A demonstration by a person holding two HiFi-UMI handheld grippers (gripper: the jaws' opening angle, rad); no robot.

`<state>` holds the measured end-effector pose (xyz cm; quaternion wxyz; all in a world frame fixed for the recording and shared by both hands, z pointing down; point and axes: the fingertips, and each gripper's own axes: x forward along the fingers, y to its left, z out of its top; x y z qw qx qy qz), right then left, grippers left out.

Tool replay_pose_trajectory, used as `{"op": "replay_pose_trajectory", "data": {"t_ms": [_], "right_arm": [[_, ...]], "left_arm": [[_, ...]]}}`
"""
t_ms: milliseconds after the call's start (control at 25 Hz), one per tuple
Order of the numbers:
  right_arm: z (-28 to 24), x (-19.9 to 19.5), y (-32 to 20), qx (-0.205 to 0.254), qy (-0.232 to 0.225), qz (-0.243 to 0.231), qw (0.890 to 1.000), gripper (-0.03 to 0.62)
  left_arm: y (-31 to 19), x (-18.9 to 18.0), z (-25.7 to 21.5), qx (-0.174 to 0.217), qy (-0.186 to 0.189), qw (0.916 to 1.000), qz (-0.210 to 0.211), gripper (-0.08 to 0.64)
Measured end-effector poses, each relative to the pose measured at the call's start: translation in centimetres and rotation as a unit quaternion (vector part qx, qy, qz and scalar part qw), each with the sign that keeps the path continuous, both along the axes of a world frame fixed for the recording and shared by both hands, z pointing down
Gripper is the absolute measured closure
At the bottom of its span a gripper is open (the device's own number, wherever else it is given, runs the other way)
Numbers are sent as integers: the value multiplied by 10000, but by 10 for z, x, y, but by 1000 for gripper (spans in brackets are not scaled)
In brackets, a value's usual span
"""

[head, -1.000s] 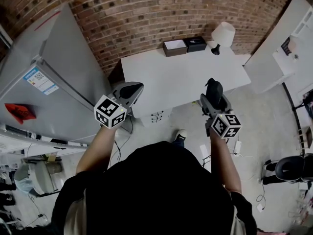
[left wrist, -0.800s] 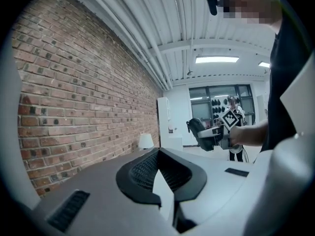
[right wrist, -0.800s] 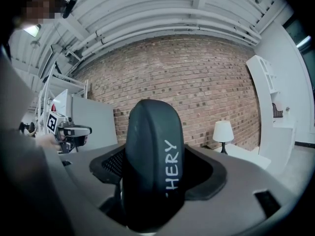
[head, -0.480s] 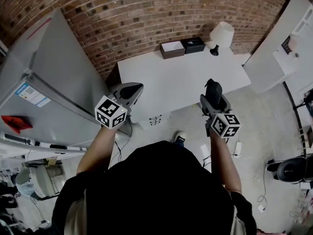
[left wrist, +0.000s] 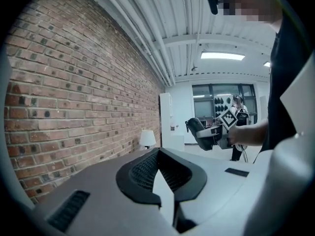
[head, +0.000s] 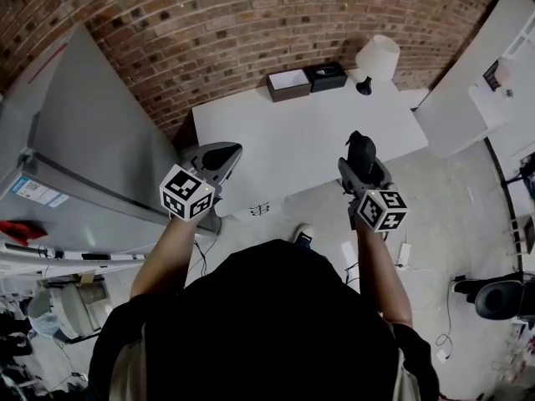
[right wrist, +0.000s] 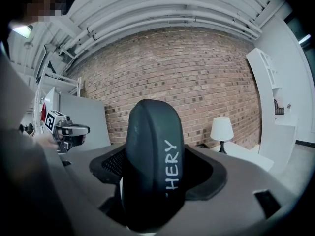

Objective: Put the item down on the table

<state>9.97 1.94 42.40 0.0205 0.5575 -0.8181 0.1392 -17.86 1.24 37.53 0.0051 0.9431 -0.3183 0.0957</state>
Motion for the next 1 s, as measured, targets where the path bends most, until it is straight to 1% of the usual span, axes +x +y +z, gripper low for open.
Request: {"op": "replay_pose_trajectory", "data": {"t_ms": [440, 640, 1000], "right_arm": [[13, 22, -49, -117, -8, -137, 9998, 245], [19, 30, -67, -161, -30, -197, 9997, 245], [19, 42, -100, -174, -34, -332, 9993, 245]], "left_arm": [[-42, 22, 9, -93, -11, 9999, -144, 545], [-58, 30, 7, -34, -2, 9997, -233, 545], [-88, 45, 10, -104, -37, 9995, -310, 545]]}}
